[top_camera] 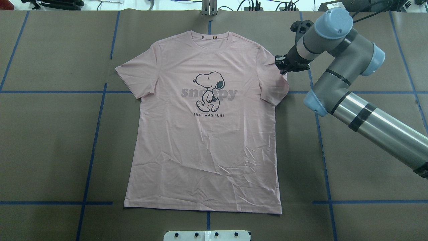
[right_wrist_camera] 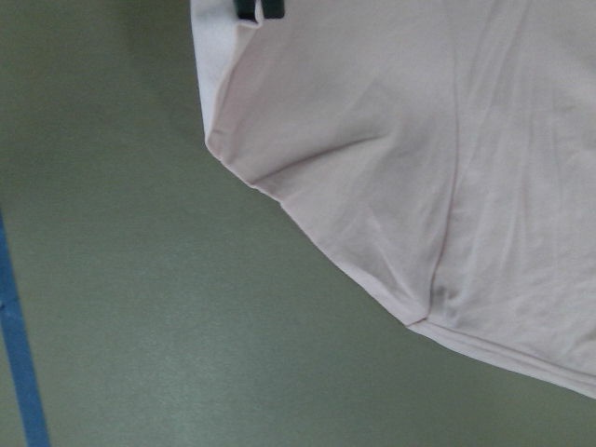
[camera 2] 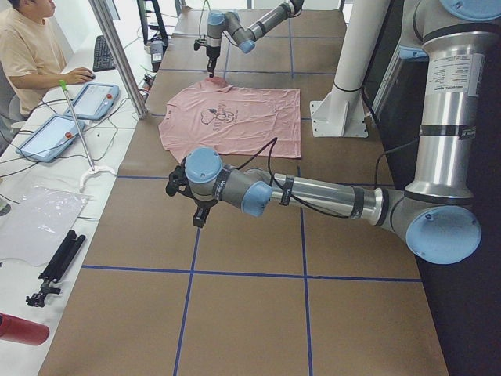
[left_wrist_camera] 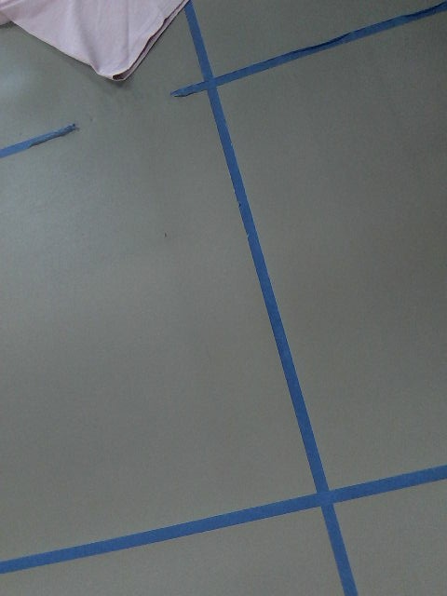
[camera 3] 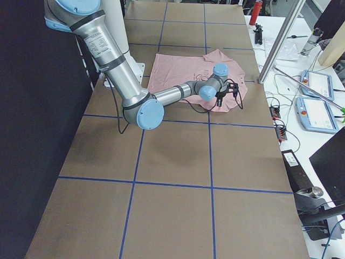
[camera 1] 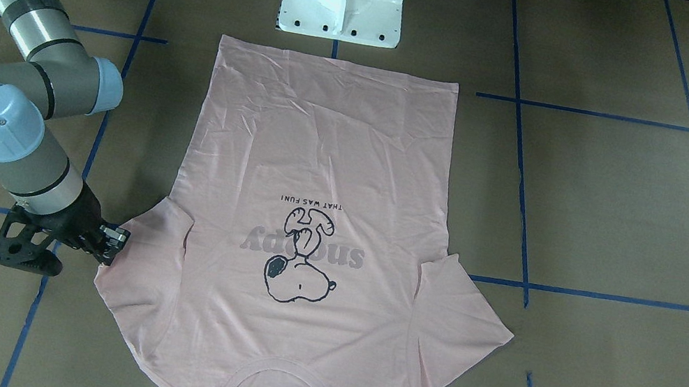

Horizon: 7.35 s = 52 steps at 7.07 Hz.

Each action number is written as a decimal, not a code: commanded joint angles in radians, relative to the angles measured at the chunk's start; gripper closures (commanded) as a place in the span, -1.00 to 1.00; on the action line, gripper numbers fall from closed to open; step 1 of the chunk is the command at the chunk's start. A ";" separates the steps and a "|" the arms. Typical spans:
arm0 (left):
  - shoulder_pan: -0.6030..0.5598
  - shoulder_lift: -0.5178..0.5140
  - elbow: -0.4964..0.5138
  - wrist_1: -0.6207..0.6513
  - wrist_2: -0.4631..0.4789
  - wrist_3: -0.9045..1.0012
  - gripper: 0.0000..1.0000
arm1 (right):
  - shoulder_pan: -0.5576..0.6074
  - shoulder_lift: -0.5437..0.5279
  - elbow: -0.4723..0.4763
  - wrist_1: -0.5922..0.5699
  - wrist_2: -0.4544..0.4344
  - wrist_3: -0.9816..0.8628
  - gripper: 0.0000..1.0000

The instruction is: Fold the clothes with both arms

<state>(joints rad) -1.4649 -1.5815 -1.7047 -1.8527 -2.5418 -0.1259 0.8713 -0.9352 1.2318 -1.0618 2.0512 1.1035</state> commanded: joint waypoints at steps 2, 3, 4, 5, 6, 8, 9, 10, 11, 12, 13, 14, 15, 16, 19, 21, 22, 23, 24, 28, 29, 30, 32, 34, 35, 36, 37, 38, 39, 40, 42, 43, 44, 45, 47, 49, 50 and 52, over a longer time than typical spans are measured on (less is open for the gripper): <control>0.000 0.038 -0.047 0.001 0.000 -0.003 -1.00 | -0.090 0.146 -0.092 -0.017 -0.109 0.055 1.00; 0.000 0.040 -0.047 0.000 0.000 -0.003 -1.00 | -0.107 0.166 -0.097 -0.017 -0.147 0.059 0.68; 0.000 0.040 -0.047 0.000 0.000 -0.001 -1.00 | -0.109 0.177 -0.121 -0.017 -0.149 0.058 0.68; 0.000 0.038 -0.071 0.000 0.000 -0.004 -1.00 | -0.110 0.180 -0.124 -0.017 -0.170 0.059 -0.98; 0.003 0.038 -0.078 -0.002 0.000 0.000 -1.00 | -0.110 0.182 -0.124 -0.017 -0.171 0.059 -1.00; 0.082 -0.018 -0.035 -0.049 0.009 -0.089 -1.00 | -0.104 0.188 -0.091 -0.017 -0.160 0.061 -1.00; 0.150 -0.050 -0.006 -0.130 0.047 -0.221 -1.00 | -0.103 0.179 -0.059 -0.020 -0.139 0.062 -1.00; 0.210 -0.108 0.055 -0.196 0.098 -0.338 -1.00 | -0.098 0.120 0.018 -0.021 -0.085 0.062 -1.00; 0.291 -0.215 0.132 -0.204 0.138 -0.463 -0.98 | -0.095 0.066 0.105 -0.026 -0.057 0.064 -1.00; 0.392 -0.332 0.224 -0.206 0.249 -0.580 -0.97 | -0.095 0.026 0.168 -0.024 -0.031 0.088 -1.00; 0.464 -0.424 0.320 -0.212 0.332 -0.681 -0.97 | -0.092 -0.006 0.191 -0.014 -0.010 0.090 -1.00; 0.494 -0.490 0.449 -0.296 0.380 -0.686 -0.97 | -0.080 -0.022 0.245 -0.020 0.022 0.091 -1.00; 0.497 -0.524 0.552 -0.427 0.388 -0.733 -0.97 | -0.069 -0.075 0.292 -0.015 0.026 0.093 -1.00; 0.535 -0.564 0.594 -0.469 0.394 -0.756 -0.92 | -0.071 -0.126 0.334 -0.014 0.012 0.095 -1.00; 0.564 -0.608 0.632 -0.471 0.512 -0.759 0.16 | -0.074 -0.129 0.334 -0.013 0.010 0.095 -1.00; 0.563 -0.609 0.659 -0.474 0.561 -0.753 0.45 | -0.074 -0.131 0.331 -0.013 0.010 0.095 -1.00; 0.563 -0.611 0.659 -0.474 0.561 -0.753 0.99 | -0.074 -0.131 0.328 -0.013 0.009 0.095 -1.00; 0.561 -0.609 0.659 -0.473 0.561 -0.752 1.00 | -0.074 -0.132 0.325 -0.013 0.007 0.095 -1.00; 0.545 -0.612 0.651 -0.474 0.560 -0.752 1.00 | -0.077 -0.134 0.325 -0.013 -0.003 0.095 -1.00; 0.599 -0.657 0.594 -0.465 0.563 -0.905 1.00 | -0.080 -0.134 0.324 -0.015 -0.005 0.095 -1.00; 0.651 -0.714 0.600 -0.459 0.634 -0.985 1.00 | -0.084 -0.134 0.324 -0.015 -0.005 0.095 -1.00; 0.691 -0.750 0.615 -0.461 0.696 -1.001 1.00 | -0.087 -0.137 0.322 -0.015 -0.005 0.095 -1.00; 0.692 -0.772 0.661 -0.464 0.730 -1.000 1.00 | -0.090 -0.139 0.321 -0.015 -0.005 0.095 -1.00; 0.692 -0.816 0.712 -0.465 0.765 -1.000 1.00 | -0.095 -0.137 0.321 -0.015 -0.009 0.095 -1.00; 0.690 -0.824 0.715 -0.468 0.768 -1.000 1.00 | -0.095 -0.137 0.321 -0.015 -0.009 0.093 -1.00; 0.690 -0.822 0.717 -0.470 0.770 -1.000 1.00 | -0.097 -0.136 0.321 -0.015 -0.009 0.095 -1.00; 0.690 -0.821 0.715 -0.470 0.770 -0.999 0.77 | -0.101 -0.137 0.319 -0.015 -0.009 0.095 -1.00; 0.692 -0.821 0.715 -0.473 0.769 -0.999 -0.19 | -0.103 -0.137 0.310 -0.014 -0.009 0.093 -1.00; 0.692 -0.815 0.703 -0.474 0.769 -0.999 -0.39 | -0.104 -0.137 0.308 -0.013 -0.011 0.093 -1.00; 0.693 -0.810 0.650 -0.465 0.765 -1.003 -0.46 | -0.110 -0.134 0.313 -0.013 -0.016 0.095 -1.00; 0.725 -0.653 0.392 -0.458 0.761 -1.043 -0.47 | -0.225 -0.139 0.397 -0.027 -0.139 0.289 -1.00; 0.768 -0.576 0.260 -0.457 0.762 -1.099 -0.47 | -0.300 -0.157 0.467 -0.029 -0.170 0.432 -1.00; 0.796 -0.496 0.155 -0.454 0.767 -1.136 -0.53 | -0.384 -0.230 0.579 -0.042 -0.253 0.549 -0.99; 0.802 -0.445 0.096 -0.453 0.767 -1.138 -0.54 | -0.472 -0.278 0.712 -0.204 -0.329 0.597 -0.98; 0.808 -0.428 0.097 -0.453 0.767 -1.137 -0.58 | -0.731 -0.394 0.871 -0.371 -0.593 0.875 -0.94; 0.808 -0.430 0.108 -0.454 0.765 -1.137 -0.58 | -0.836 -0.499 0.870 -0.374 -0.717 0.972 -0.83; 0.808 -0.434 0.103 -0.454 0.765 -1.140 -0.58 | -0.850 -0.501 0.868 -0.374 -0.717 0.999 -0.83; 0.808 -0.433 0.100 -0.454 0.765 -1.140 -0.58 | -0.865 -0.501 0.856 -0.374 -0.717 1.003 -0.77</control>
<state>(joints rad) -0.6566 -2.0146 -1.6031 -2.3071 -1.7763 -1.2652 0.0165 -1.4345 2.0932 -1.4361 1.3375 2.0997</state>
